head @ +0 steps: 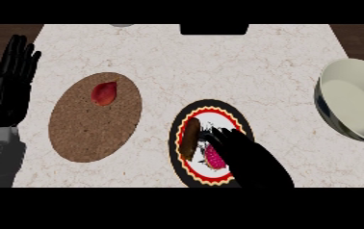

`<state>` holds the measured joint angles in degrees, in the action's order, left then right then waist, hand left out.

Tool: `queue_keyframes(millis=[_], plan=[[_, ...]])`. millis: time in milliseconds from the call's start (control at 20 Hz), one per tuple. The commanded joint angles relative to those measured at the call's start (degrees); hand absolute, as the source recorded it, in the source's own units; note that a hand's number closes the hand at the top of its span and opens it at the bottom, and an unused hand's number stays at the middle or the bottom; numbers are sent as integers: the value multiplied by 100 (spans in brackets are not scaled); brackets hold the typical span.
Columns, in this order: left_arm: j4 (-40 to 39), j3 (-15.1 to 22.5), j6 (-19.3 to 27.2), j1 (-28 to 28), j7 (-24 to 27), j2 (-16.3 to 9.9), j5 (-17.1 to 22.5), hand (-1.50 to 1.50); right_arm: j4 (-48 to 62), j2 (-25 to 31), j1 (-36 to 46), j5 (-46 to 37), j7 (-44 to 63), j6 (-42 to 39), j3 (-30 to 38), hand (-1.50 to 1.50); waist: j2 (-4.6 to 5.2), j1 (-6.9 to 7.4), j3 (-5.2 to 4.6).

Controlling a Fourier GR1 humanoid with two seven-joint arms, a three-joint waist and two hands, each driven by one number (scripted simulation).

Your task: Pick the cupcake from the plate and place it in the bowl

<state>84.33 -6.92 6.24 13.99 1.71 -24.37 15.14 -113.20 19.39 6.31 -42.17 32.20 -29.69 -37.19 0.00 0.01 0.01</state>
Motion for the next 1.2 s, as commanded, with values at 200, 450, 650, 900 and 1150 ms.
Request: queue_keyframes(millis=[200,450,650,900,1150], plan=[[264,-205,-159,-354,158,249,-138,0,673,-282,-155,-502,-915,367,-29,-150,-4,8,-1],[-31,-112,9,145,18,423,-453,0,900,-243,-368,-894,-1354,577,-147,-150,-2,-17,0],[571,4,151,-88,-380,579,-559,0,1453,-737,-169,-1060,-1199,596,-66,-150,-6,17,1],[7,-388,-325,-85,102,496,-491,0,1628,-967,-8,-1237,-1303,322,207,-150,-1,1,-2],[202,-557,-465,-56,-125,415,-405,0,1866,-1197,-64,-1518,-1221,370,157,-150,-2,5,-1]])
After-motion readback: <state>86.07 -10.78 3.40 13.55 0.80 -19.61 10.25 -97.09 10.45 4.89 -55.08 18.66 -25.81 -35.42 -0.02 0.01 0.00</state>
